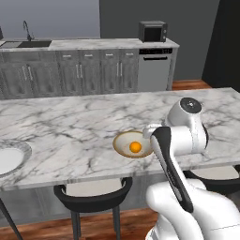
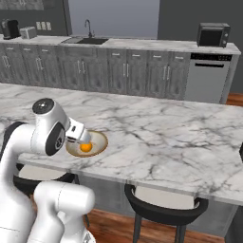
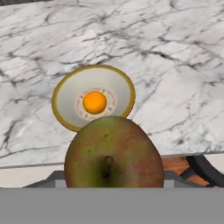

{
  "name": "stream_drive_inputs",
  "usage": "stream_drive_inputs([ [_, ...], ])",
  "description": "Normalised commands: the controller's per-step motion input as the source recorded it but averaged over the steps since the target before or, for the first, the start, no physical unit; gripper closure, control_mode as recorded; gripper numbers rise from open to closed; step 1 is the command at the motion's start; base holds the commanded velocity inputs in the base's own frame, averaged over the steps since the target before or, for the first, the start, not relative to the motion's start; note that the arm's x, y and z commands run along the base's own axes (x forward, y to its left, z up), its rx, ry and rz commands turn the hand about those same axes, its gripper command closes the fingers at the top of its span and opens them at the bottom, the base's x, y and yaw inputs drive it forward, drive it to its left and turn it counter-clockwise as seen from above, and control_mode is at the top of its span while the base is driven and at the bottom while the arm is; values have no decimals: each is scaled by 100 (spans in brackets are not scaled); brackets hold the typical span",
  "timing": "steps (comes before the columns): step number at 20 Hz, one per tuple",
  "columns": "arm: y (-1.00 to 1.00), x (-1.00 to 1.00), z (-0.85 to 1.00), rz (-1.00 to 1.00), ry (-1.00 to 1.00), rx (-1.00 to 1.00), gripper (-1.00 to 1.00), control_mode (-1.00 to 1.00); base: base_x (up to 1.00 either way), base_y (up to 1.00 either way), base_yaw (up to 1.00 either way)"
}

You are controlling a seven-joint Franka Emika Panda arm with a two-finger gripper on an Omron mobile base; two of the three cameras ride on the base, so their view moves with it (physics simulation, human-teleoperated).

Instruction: Take the fruits from the plate on the dining counter and place two fruits in each bowl.

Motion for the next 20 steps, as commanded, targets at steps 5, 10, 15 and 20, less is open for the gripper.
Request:
stream_drive_inputs([
  [5, 0, 100, -2, 0, 12, 0, 100, -100, 0, 0, 0],
  [10, 0, 94, -15, 0, 10, 0, 100, -100, 0, 0, 0],
  [15, 11, 64, -61, 1, 16, 0, 100, -100, 0, 0, 0],
  [20, 4, -7, -54, 7, 18, 0, 100, -100, 0, 0, 0],
])
